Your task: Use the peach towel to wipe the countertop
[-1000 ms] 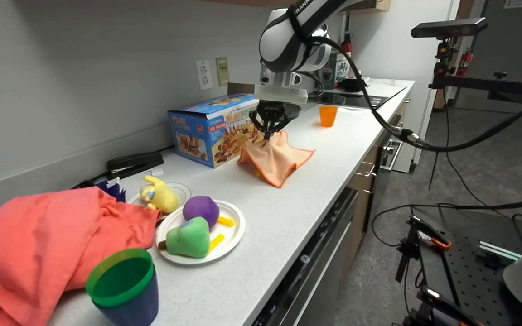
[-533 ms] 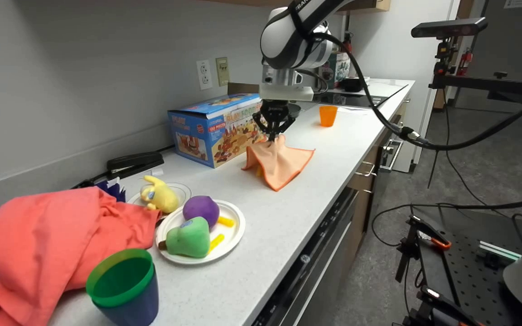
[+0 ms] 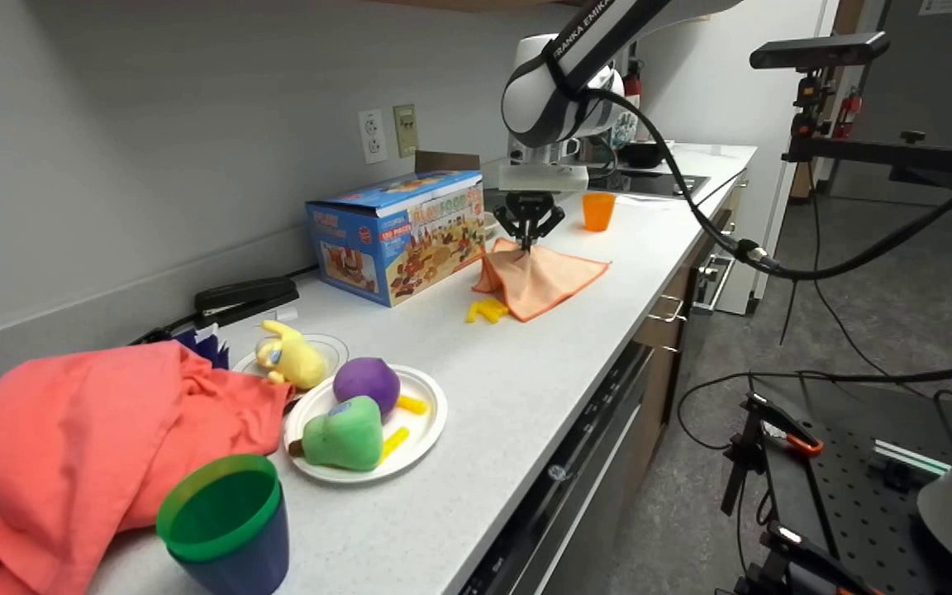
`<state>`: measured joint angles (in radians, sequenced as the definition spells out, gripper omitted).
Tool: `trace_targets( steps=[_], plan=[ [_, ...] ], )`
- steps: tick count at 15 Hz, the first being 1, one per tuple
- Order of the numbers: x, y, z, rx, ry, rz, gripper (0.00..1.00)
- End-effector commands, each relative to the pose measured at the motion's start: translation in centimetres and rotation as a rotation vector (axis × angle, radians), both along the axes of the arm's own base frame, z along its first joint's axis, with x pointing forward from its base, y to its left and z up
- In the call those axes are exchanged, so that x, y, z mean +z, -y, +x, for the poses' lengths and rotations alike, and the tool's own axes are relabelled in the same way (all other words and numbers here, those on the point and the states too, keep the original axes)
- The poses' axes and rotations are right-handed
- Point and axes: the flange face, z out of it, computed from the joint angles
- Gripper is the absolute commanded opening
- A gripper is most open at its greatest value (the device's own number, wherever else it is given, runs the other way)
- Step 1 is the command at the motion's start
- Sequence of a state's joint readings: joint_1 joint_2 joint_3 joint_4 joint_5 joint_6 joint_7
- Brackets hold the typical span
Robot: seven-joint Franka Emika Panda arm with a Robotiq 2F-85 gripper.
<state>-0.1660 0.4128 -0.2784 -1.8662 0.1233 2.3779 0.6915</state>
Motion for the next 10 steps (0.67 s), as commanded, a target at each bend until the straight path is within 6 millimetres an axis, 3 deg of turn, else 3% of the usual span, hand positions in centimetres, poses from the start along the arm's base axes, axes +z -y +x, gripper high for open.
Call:
trace_targets(
  steps=[1, 5, 10],
  plan=[
    [-2.2, -0.4, 0.3, -0.017, -0.034, -0.065, 0.01],
    [-5.9, -2.0, 0.2, 0.005, -0.118, -0.100, 0.01],
    [-5.7, -5.0, 1.3, 0.069, -0.126, -0.100, 0.01]
  ],
)
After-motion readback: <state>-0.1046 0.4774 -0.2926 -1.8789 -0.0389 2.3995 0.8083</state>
